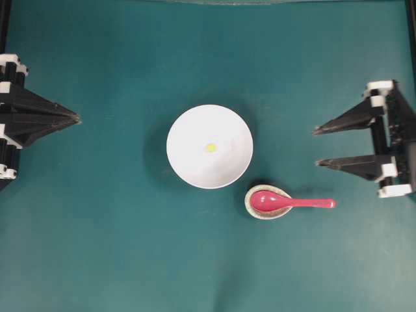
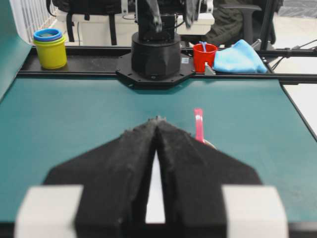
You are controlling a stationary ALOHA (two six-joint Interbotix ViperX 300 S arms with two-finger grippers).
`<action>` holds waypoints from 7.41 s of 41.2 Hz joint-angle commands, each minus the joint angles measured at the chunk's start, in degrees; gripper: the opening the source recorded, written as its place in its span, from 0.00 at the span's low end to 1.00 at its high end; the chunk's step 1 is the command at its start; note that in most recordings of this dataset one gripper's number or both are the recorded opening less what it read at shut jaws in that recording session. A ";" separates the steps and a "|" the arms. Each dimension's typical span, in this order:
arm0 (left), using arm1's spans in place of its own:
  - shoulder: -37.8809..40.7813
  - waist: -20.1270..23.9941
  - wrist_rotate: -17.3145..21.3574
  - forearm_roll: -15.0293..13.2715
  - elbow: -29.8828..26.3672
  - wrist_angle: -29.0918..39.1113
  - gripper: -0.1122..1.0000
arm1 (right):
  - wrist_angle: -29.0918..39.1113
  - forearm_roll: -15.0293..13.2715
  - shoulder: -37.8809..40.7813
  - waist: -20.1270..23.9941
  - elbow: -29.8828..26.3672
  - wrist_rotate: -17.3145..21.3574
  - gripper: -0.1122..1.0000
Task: Scoop the yellow hexagonal prism block from the bowl with a spoon using the right arm.
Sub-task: 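Move the right gripper toward the pink spoon handle in the spoon rest, then close the right gripper on the pink spoon handle, then lift the spoon with the right gripper and carry it over the bowl, then lower the spoon into the bowl beside the yellow block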
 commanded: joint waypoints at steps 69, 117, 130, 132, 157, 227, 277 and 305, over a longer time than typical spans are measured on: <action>0.79 -0.09 -0.44 0.09 -1.49 -0.62 0.15 | -41.13 32.26 45.79 29.18 5.54 0.09 0.64; 0.97 -0.09 -0.62 0.09 -1.49 -0.35 0.15 | -41.22 32.61 50.01 30.06 5.98 1.58 0.60; 0.97 -0.09 -0.62 0.09 -1.49 -0.35 0.15 | -41.22 32.70 49.92 30.06 5.80 1.58 0.60; 0.97 -0.09 -0.62 0.09 -1.49 -0.35 0.15 | -41.22 32.70 49.92 30.06 5.80 1.58 0.60; 0.97 -1.14 -0.62 0.09 -1.41 0.00 0.15 | -41.22 32.78 50.01 30.06 5.62 1.58 0.50; 0.44 -0.18 0.53 0.09 -2.02 0.44 0.15 | -18.98 32.70 23.99 18.72 3.52 -12.13 0.32; 0.44 5.98 -0.62 0.09 -2.90 8.88 0.15 | 30.15 31.03 17.67 -10.37 -18.63 -25.22 0.32; 0.44 5.98 -1.32 0.09 -2.90 9.58 0.15 | 52.91 27.69 31.64 -14.85 -34.54 -24.87 0.32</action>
